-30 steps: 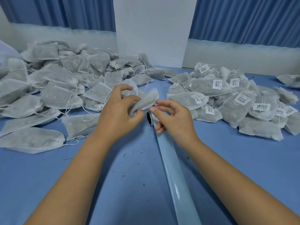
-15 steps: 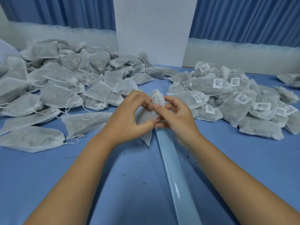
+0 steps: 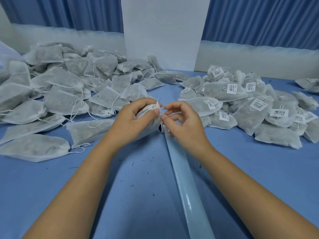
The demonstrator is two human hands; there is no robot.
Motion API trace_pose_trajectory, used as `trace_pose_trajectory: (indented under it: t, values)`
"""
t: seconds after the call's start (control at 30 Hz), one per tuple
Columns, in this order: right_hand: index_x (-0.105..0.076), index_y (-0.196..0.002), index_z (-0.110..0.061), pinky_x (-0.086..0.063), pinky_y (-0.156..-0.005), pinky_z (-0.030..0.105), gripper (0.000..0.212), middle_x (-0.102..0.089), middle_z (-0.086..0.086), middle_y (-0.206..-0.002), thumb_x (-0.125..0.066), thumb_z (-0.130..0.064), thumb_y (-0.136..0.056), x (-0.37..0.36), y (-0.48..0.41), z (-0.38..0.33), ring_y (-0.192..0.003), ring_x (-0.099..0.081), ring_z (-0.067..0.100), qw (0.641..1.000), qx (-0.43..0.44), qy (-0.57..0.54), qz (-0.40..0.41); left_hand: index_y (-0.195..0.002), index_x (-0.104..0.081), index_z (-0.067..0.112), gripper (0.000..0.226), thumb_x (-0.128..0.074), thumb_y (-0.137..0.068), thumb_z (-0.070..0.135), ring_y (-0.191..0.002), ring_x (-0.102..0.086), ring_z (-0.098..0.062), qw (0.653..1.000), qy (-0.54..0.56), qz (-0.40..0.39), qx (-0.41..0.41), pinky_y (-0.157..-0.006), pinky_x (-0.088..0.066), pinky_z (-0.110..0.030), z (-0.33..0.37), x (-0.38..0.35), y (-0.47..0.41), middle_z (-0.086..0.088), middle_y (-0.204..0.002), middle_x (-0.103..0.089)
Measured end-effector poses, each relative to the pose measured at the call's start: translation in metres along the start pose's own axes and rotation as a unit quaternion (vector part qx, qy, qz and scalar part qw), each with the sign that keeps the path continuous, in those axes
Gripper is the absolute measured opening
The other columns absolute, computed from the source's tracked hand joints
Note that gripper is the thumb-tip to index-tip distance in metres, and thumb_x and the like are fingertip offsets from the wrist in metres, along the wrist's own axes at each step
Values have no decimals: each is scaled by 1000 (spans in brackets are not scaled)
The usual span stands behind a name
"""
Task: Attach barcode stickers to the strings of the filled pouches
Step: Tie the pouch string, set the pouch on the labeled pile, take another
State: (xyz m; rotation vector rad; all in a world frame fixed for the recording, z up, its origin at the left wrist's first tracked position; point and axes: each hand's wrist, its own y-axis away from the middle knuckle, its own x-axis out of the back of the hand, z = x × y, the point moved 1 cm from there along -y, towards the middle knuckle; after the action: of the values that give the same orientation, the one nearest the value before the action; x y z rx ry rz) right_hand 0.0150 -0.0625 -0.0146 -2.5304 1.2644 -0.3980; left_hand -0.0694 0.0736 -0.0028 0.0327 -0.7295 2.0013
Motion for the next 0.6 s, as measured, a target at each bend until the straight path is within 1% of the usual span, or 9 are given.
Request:
trace_pose_trajectory:
  t: [0.07, 0.1, 0.17, 0.23, 0.3, 0.33, 0.43, 0.53, 0.6]
  values:
    - [-60, -111, -25, -47, -68, 29, 30, -62, -6, -110, -67, -6, -88, 4, -2, -1, -81, -62, 8, 999, 21, 28, -1, -97, -70, 20, 18, -61, -91, 5, -93, -61, 8, 1000, 7, -3, -1, -84, -43, -8, 1, 1, 1, 17, -99, -70]
    - [-59, -117, -25, -48, -69, 30, 34, -62, -7, -116, -66, -7, -90, 5, -2, -2, -85, -63, 8, 999, 23, 27, -17, -95, -70, 20, 21, -61, -92, 1, -91, -62, 9, 1000, 6, -6, 2, -83, -43, -7, 2, 1, 2, 19, -95, -71]
    - [-59, -123, -23, -51, -62, 31, 34, -63, -6, -118, -62, -7, -93, 5, -3, -4, -89, -62, 10, 999, 16, 0, -50, -92, -71, 22, 25, -62, -91, -1, -83, -61, 10, 1000, 0, -16, 15, -78, -42, -5, 1, 2, 3, 24, -86, -71]
    - [-63, -118, -20, -53, -58, 27, 28, -68, -3, -111, -60, -4, -95, 4, -3, -5, -91, -62, 8, 998, 15, -10, -64, -89, -72, 27, 25, -63, -86, 3, -80, -60, 12, 999, -2, -21, 27, -76, -41, -4, 2, 2, 4, 27, -81, -70]
    - [-68, -108, -18, -53, -61, 22, 23, -71, 2, -105, -61, -2, -94, 4, -2, -5, -91, -63, 6, 997, 17, -14, -69, -85, -71, 31, 26, -61, -82, 7, -77, -60, 14, 999, -1, -18, 28, -74, -41, -3, 5, 2, 6, 28, -78, -70]
    - [-69, -104, -18, -54, -63, 21, 21, -72, 4, -101, -62, -2, -93, 5, -2, -4, -89, -64, 6, 997, 14, -20, -70, -83, -72, 32, 24, -62, -81, 10, -77, -61, 13, 1000, -5, -18, 24, -75, -42, -4, 6, 3, 6, 27, -78, -71]
    - [-71, -96, -15, -54, -62, 21, 14, -71, 7, -83, -67, -3, -90, 8, -4, -3, -78, -66, 9, 997, 0, -26, -66, -82, -76, 28, 12, -76, -84, 16, -82, -66, 3, 999, -23, -29, 26, -77, -47, -10, 7, 7, 6, 15, -84, -75]
    - [-74, -90, -14, -51, -61, 18, 8, -72, 1, -76, -70, -7, -88, 11, -6, 0, -68, -64, 7, 997, 2, 19, -71, -76, -73, 34, 22, -74, -85, 14, -79, -63, 6, 996, -81, -9, 22, -75, -43, -8, 6, 9, 6, 19, -79, -72]
    - [-75, -89, -15, -48, -62, 15, 8, -71, -6, -77, -70, -9, -88, 11, -6, 2, -69, -63, 3, 995, 29, 73, -61, -76, -71, 35, 12, -66, -81, 25, -84, -62, 0, 989, -150, -7, -9, -79, -47, -18, 9, 6, 6, 14, -81, -71]
